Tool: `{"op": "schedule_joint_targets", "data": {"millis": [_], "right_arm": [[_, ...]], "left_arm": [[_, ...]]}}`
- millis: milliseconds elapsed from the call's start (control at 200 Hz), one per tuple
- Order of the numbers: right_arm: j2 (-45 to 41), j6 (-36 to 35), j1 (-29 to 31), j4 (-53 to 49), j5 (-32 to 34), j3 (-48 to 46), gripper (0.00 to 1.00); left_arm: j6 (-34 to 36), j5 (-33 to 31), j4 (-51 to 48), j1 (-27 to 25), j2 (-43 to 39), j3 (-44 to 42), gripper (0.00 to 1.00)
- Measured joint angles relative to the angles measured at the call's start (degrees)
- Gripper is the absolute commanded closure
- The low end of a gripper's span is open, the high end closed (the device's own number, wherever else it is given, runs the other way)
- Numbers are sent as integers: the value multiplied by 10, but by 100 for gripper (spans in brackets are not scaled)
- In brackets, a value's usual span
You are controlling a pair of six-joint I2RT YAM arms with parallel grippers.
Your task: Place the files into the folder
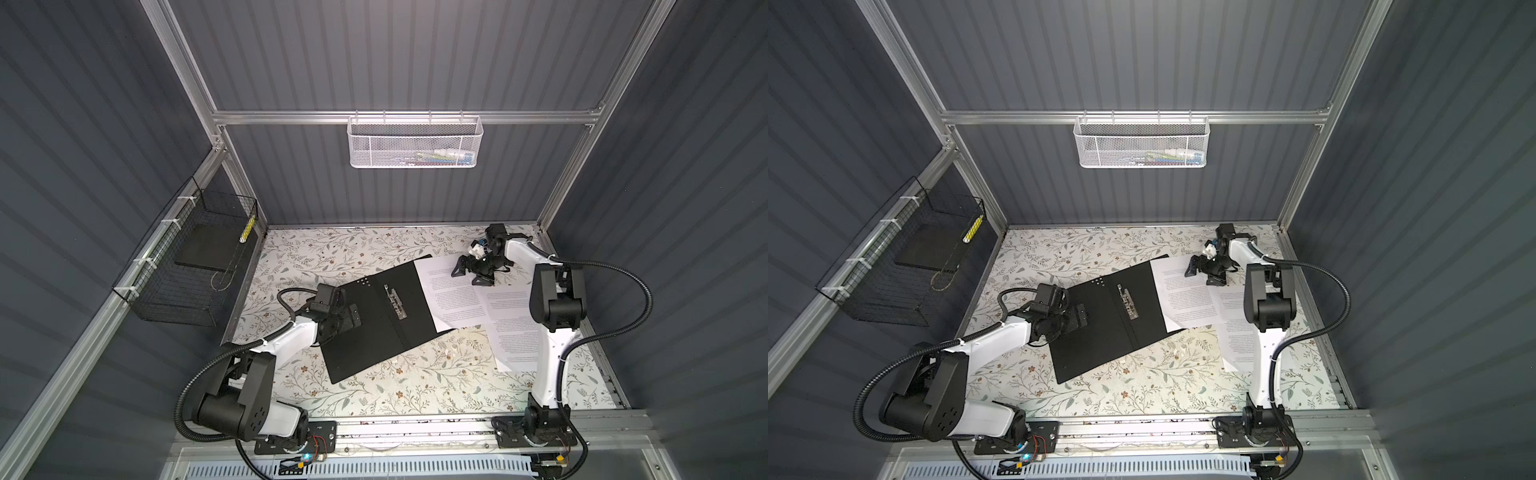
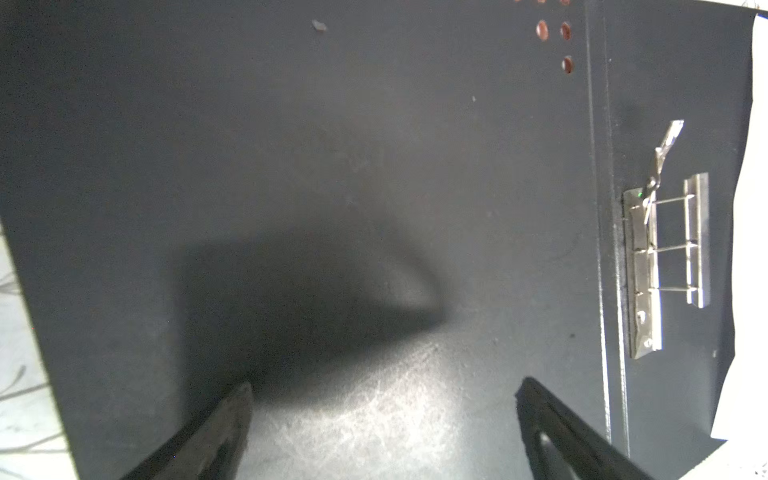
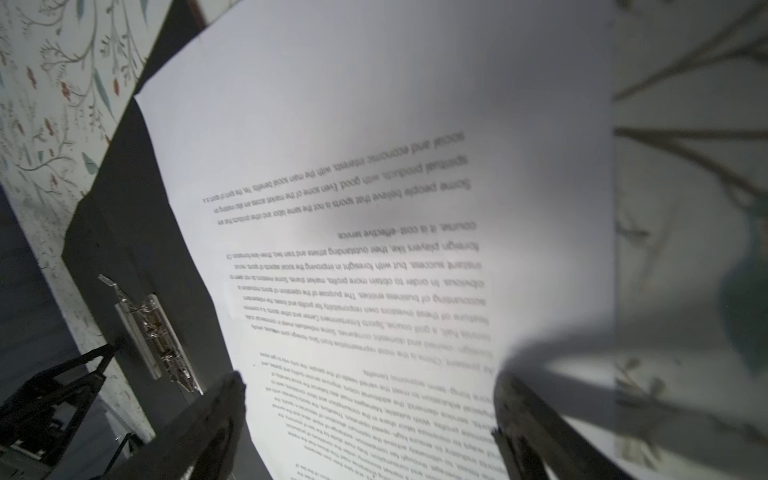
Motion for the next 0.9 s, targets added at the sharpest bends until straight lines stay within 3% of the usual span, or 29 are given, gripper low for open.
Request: {"op": "schedule_joint_targets", "data": {"millis": [195, 345, 515, 901], "right_arm": [[-52, 5, -13, 13, 68, -13, 6], [-35, 9, -18, 20, 86, -6, 5], [6, 10, -17, 21, 90, 1, 5], [10, 11, -12, 8, 59, 15, 5]], "left_arm": [[0, 0, -1, 2, -1, 0, 0], [0, 0, -1, 3, -1, 0, 0], [0, -1, -4, 3, -2, 0, 0], [0, -2, -5, 3, -3, 0, 0]]}}
